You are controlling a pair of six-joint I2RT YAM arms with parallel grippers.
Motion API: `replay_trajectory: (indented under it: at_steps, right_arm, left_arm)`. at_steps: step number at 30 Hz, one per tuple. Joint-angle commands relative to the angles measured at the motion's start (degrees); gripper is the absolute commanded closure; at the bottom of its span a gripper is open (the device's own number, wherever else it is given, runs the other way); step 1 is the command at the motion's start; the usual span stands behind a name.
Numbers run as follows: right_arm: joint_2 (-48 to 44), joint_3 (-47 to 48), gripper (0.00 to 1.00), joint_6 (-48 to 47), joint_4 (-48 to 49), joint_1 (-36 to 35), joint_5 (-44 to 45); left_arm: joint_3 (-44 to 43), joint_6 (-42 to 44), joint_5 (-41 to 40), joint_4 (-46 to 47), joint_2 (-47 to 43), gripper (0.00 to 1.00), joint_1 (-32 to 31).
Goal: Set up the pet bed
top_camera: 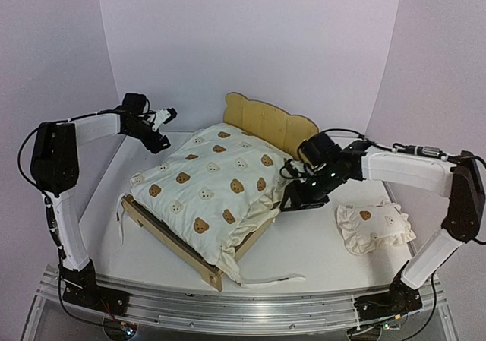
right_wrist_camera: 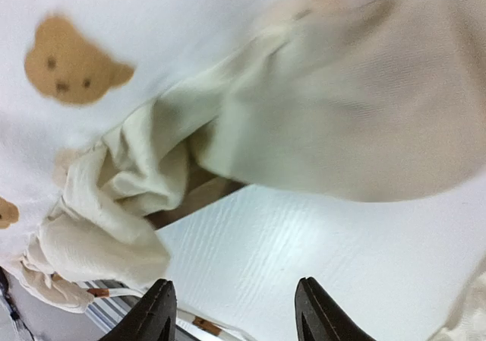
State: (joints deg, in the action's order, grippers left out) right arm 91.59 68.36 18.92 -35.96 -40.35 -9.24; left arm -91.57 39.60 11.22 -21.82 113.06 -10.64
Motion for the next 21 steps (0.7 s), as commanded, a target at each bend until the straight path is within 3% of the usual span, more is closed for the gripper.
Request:
replay_trajectory:
  at_steps: [1, 3, 9, 14, 19, 21]
  right_arm:
    - [-7.4, 1.5, 0.41, -7.4, -2.4, 9.1, 0.7]
    - [-7.7, 4.0, 0.39, -11.3, -2.1, 12.3, 0.8]
    - [0.3, 18.3, 0.38, -18.4, 0.2, 21.4, -3.6]
    - [5.7, 26.2, 0.39, -23.9, 1.6, 23.4, -4.0]
    - [8.0, 27.7, 0.43, -26.1, 4.2, 23.4, -6.2]
    - [8.7, 28.0, 0.47, -26.2, 5.5, 23.4, -7.3]
  left_arm:
    - [0.3, -0.9, -1.0, -6.5, -10.5, 0.17, 6.7]
    - [2.2, 0.0, -0.4, -10.7, -13.5, 0.16, 8.6]
    - [19.7, 9.9, 3.3, -18.8, -31.2, 0.09, 8.9]
    - [31.5, 16.5, 7.1, -27.8, -45.3, 0.10, 8.9]
    - [46.3, 20.3, 8.8, -25.6, -58.9, 0.12, 8.9]
    - [50.5, 20.4, 8.7, -23.6, -60.6, 0.14, 8.8]
